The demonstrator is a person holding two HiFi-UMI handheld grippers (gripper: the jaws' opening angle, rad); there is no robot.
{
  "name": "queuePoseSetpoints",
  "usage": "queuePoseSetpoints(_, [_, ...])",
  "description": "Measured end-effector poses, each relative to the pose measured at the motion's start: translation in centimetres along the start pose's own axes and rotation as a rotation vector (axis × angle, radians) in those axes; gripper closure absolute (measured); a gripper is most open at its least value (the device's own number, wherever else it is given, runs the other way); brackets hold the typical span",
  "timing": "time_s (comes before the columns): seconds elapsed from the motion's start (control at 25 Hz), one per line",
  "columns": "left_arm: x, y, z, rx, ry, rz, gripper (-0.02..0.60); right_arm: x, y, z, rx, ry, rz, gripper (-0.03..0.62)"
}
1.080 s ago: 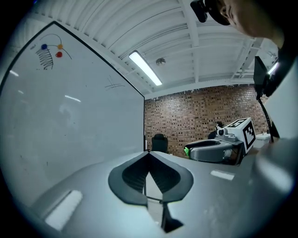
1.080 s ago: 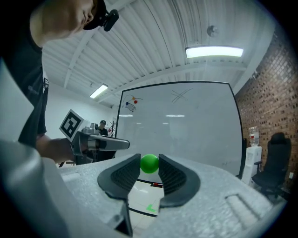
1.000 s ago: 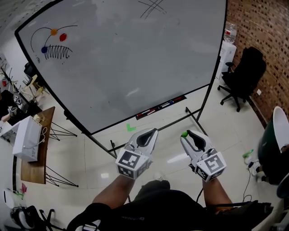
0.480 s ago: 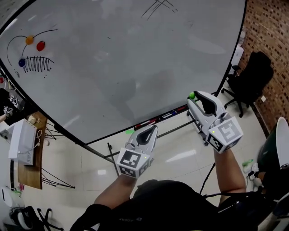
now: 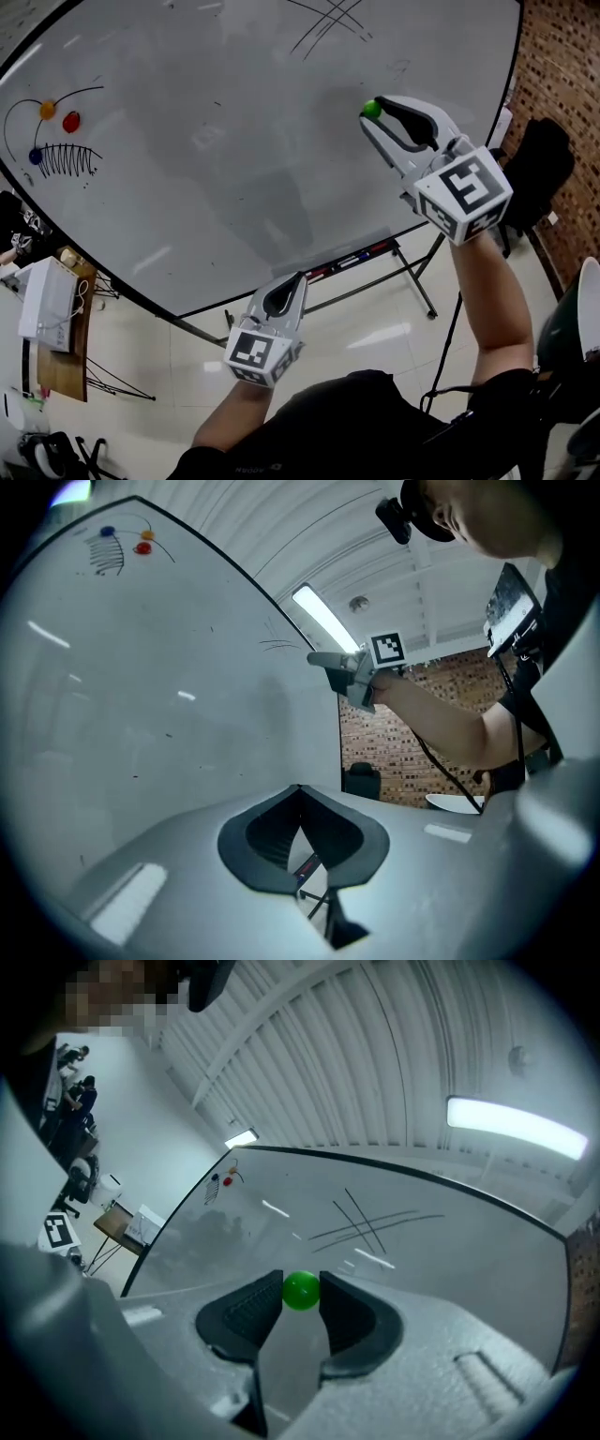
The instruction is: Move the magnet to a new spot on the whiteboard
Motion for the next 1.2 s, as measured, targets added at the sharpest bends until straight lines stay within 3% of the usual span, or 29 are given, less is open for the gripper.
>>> queuePoseSetpoints(0.24, [0.9, -0.7, 1.4, 0.009, -0.089, 0.016, 0.566, 4.2, -4.8, -5.2, -0.061, -0.009, -0.056, 0.487])
queuePoseSetpoints(0.52, [2.4, -0.6, 0.5, 0.005, -0.117, 0.005, 0.566, 7.3, -7.3, -9.7, -0.137, 0.039, -0.037, 0.487])
queuePoseSetpoints(1.2, [3.0, -0.2, -0.8, -0.027, -0.206, 0.022, 0.566, 9.9, -8.1, -12.3, -0.177, 0.069, -0.037, 0.485])
Point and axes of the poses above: the fingertips, and each gripper's own axes: x forward along the fingers, z to its left, y out of its underside, the point moved 3 cm from there along -x, backward along the fingers, and after that the axes turned 8 degrees about -y, right-handed, at the moved point
